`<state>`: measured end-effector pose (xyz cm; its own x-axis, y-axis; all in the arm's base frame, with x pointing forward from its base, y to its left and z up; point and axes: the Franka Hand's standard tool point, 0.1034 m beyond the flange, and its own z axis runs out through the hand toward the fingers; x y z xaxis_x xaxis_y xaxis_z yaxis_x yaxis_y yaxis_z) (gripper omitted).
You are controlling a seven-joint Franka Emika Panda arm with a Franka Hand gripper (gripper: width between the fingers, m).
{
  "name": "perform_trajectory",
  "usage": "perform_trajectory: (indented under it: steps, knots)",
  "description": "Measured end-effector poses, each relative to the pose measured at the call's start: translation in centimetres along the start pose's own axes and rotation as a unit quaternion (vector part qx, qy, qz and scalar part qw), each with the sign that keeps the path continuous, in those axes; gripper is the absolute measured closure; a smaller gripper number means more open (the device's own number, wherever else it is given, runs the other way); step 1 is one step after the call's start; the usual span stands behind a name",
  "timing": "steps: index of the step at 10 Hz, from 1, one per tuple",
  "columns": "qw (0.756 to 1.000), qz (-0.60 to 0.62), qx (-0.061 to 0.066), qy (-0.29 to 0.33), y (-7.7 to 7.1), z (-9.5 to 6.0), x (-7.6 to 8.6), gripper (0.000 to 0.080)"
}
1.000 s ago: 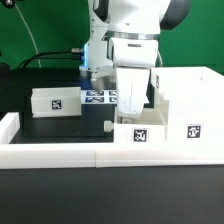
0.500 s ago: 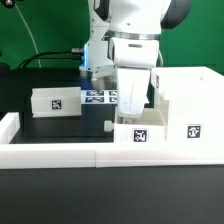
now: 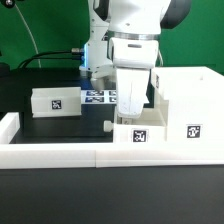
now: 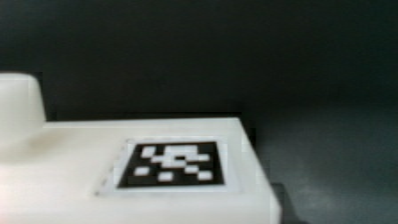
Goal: Assemble drawer
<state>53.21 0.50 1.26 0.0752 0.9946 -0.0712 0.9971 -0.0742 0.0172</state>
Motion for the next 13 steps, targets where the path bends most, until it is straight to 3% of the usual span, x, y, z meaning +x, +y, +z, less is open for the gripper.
perform_trajectory:
  steps: [8, 13]
  knots:
    - [1.0, -0.011, 0.0, -0.008, 0.18, -0.05, -0.58, 0.0757]
    - [0.998, -0.053, 0.002, -0.019, -0.06, -0.15, -0.02, 0.0757]
